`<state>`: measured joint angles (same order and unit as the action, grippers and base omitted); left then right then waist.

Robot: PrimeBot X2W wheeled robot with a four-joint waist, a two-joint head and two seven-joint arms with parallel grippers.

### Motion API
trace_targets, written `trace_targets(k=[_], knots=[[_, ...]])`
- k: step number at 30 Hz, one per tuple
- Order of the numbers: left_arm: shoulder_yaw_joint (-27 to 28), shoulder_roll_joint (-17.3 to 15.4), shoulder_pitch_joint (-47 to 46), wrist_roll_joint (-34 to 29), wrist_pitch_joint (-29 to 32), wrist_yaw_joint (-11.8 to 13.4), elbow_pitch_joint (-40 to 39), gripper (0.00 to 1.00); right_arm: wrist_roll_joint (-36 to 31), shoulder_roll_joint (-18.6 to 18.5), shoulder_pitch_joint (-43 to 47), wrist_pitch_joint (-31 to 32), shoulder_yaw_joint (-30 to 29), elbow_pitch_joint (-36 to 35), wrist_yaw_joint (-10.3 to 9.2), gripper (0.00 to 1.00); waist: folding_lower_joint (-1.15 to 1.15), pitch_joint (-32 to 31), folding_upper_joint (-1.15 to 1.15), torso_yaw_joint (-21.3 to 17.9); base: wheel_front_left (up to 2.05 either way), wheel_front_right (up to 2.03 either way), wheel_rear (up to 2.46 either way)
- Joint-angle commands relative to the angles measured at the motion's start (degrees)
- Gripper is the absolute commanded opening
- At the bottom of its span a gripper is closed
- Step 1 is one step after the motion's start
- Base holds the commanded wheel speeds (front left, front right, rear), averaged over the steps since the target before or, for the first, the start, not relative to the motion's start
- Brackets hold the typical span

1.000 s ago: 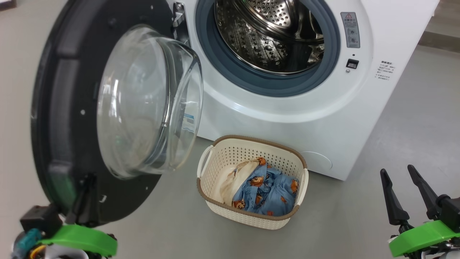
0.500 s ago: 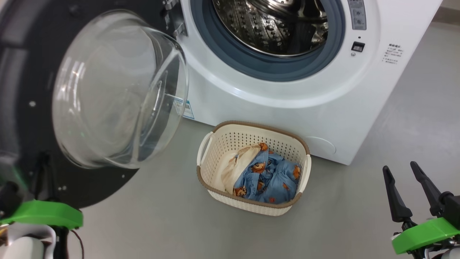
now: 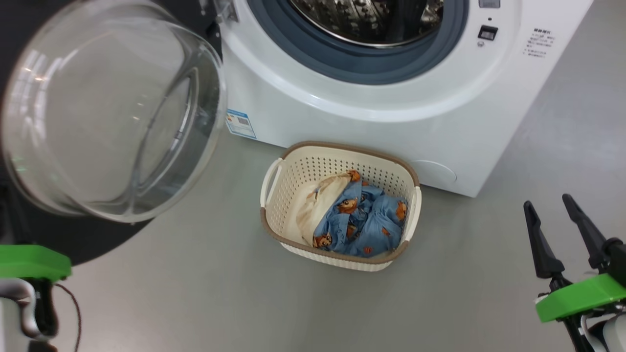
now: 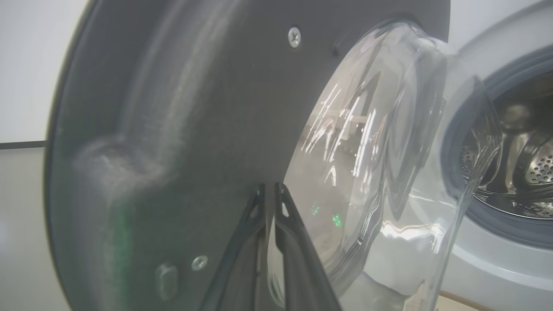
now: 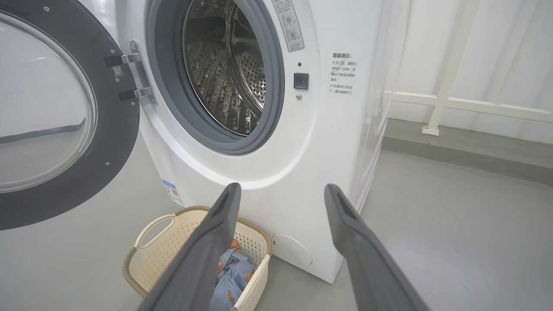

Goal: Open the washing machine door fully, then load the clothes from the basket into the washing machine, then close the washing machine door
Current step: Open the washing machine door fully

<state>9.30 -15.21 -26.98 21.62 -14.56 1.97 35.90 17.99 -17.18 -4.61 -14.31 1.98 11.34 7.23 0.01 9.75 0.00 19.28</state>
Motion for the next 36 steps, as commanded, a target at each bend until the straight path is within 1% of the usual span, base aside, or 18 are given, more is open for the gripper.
trace_targets(k=[1, 11, 20, 28, 36], knots=[[3.8, -3.8, -3.0, -1.1, -0.4, 0.2, -0.2, 0.0, -0.7, -1.7, -2.0, -0.7, 1.5, -1.4, 0.25, 1.0, -0.01, 1.4, 0.0, -0.8, 0.0, 0.0, 0.0], [10.5, -6.2, -6.6, -3.9, -0.4, -1.1, 4.0, 0.0, -0.8, -2.8, -4.2, -0.7, 1.8, -1.7, 0.25, 1.0, -0.01, 4.5, 0.0, -1.8, 0.0, 0.0, 0.0], [15.1, -9.2, -11.2, -6.1, -0.4, -1.9, 8.0, 0.0, -1.0, -4.0, -7.7, -0.7, 2.3, -2.5, 0.25, 1.0, -0.01, 9.6, 0.0, -2.7, 0.0, 0.0, 0.0], [19.0, -10.3, -14.2, -7.5, -0.4, -2.7, 9.5, 0.0, -1.2, -5.0, -10.6, -0.7, 3.3, -3.0, 0.25, 1.0, -0.01, 13.4, 0.0, -3.6, 0.0, 0.0, 0.0], [21.1, -10.5, -15.3, -9.2, -0.4, -3.2, 11.3, 0.0, -1.3, -4.8, -11.4, -0.7, 3.8, -2.7, 0.25, 1.0, -0.01, 13.5, 0.0, -4.3, 0.0, 0.0, 0.0]])
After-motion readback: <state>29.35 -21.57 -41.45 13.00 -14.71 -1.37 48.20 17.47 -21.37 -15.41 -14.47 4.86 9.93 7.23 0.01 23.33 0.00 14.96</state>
